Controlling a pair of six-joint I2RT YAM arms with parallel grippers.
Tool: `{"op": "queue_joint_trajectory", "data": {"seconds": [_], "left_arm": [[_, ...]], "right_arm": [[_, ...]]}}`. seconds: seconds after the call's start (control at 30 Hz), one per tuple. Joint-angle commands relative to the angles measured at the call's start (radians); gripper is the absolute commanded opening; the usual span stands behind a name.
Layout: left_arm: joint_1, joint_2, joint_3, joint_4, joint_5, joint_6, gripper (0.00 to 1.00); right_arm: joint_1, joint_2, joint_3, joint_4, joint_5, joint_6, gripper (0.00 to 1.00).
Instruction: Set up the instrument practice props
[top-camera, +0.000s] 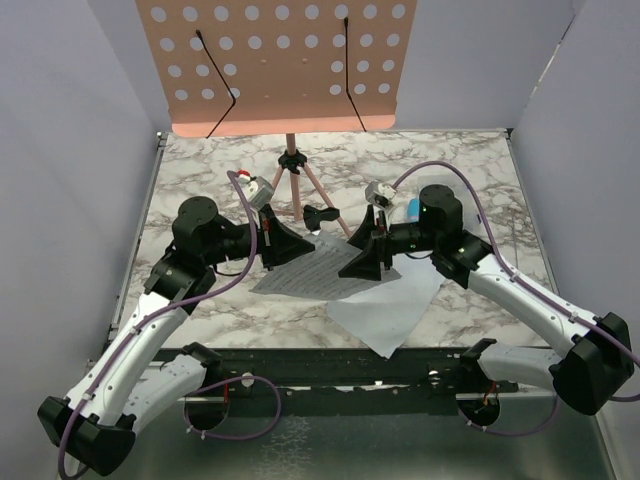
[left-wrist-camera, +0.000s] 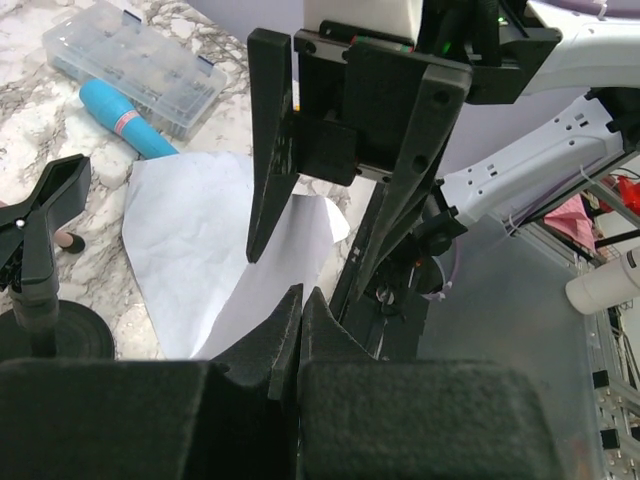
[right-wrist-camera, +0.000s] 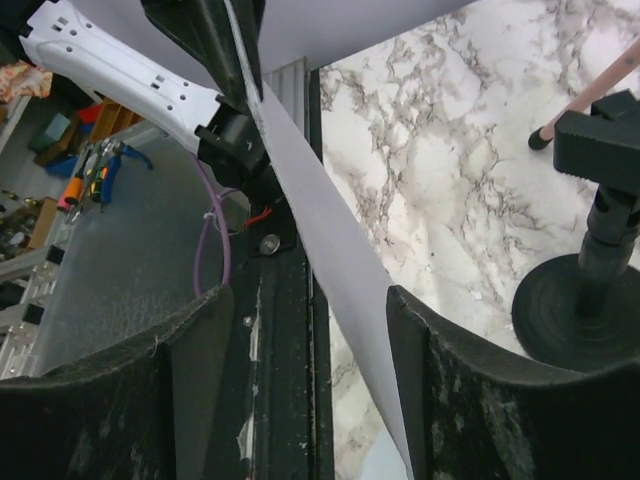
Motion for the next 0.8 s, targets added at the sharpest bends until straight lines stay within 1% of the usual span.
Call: {"op": "queue_joint_trajectory", "data": {"seconds": [0.0,0.03,0.07,0.17,0.2,0.23,0.27,0.3,0.33,0.37,0.4,0.43,0.47,0.53,0.57,0.67,0.77], "left_arm": [[-0.003,-0.035,0.029,0.055,0.007,-0.031,0.00],[-0.003,-0.044,0.023,0.065,0.001,-0.034,0.00],[-0.003,-0.051,0.019,0.074,-0.007,-0.037,0.00],[-0.003,-0.077,-0.001,0.112,-0.028,-0.056,0.00],[-0.003,-0.086,-0.008,0.123,-0.039,-0.063,0.00],[-0.003,-0.098,-0.016,0.132,-0.046,-0.065,0.00],[-0.003,-0.104,-0.022,0.140,-0.056,-0.067,0.01],[-0.003,-0.113,-0.029,0.147,-0.069,-0.069,0.11],[-0.003,-0.120,-0.036,0.151,-0.089,-0.072,0.28],[-0.003,-0.127,-0.041,0.154,-0.109,-0.075,0.43],[-0.003,-0.134,-0.048,0.156,-0.128,-0.076,0.54],[-0.003,-0.141,-0.054,0.157,-0.147,-0.077,0.62],[-0.003,-0.149,-0.058,0.157,-0.162,-0.077,0.68],[-0.004,-0.162,-0.073,0.156,-0.193,-0.079,0.75],[-0.004,-0.171,-0.080,0.156,-0.211,-0.081,0.77],[-0.003,-0.201,-0.100,0.145,-0.291,-0.083,0.77],[-0.003,-0.234,-0.110,0.116,-0.392,-0.077,0.78]], "right_arm": [[0.017,0.011,0.010,-0.007,0.026,-0.016,0.62],[0.016,0.008,0.008,-0.001,0.026,-0.015,0.57],[0.017,0.006,0.006,0.005,0.028,-0.015,0.50],[0.016,-0.004,0.002,0.016,0.041,-0.002,0.18],[0.016,-0.008,-0.001,0.019,0.045,0.004,0.09],[0.016,-0.012,-0.005,0.027,0.050,0.013,0.02],[0.016,-0.015,-0.013,0.041,0.054,0.028,0.01],[0.016,-0.017,-0.017,0.047,0.065,0.043,0.01],[0.016,-0.020,-0.018,0.045,0.076,0.063,0.00],[0.017,-0.023,-0.020,0.046,0.086,0.075,0.01],[0.017,-0.028,-0.025,0.049,0.098,0.101,0.01],[0.017,-0.038,-0.032,0.051,0.122,0.121,0.00],[0.017,-0.048,-0.042,0.053,0.149,0.143,0.00],[0.017,-0.079,-0.063,0.058,0.210,0.182,0.00],[0.016,-0.095,-0.072,0.055,0.246,0.194,0.00],[0.017,-0.143,-0.090,0.023,0.325,0.206,0.00],[0.015,-0.171,-0.093,0.003,0.354,0.210,0.00]]}}
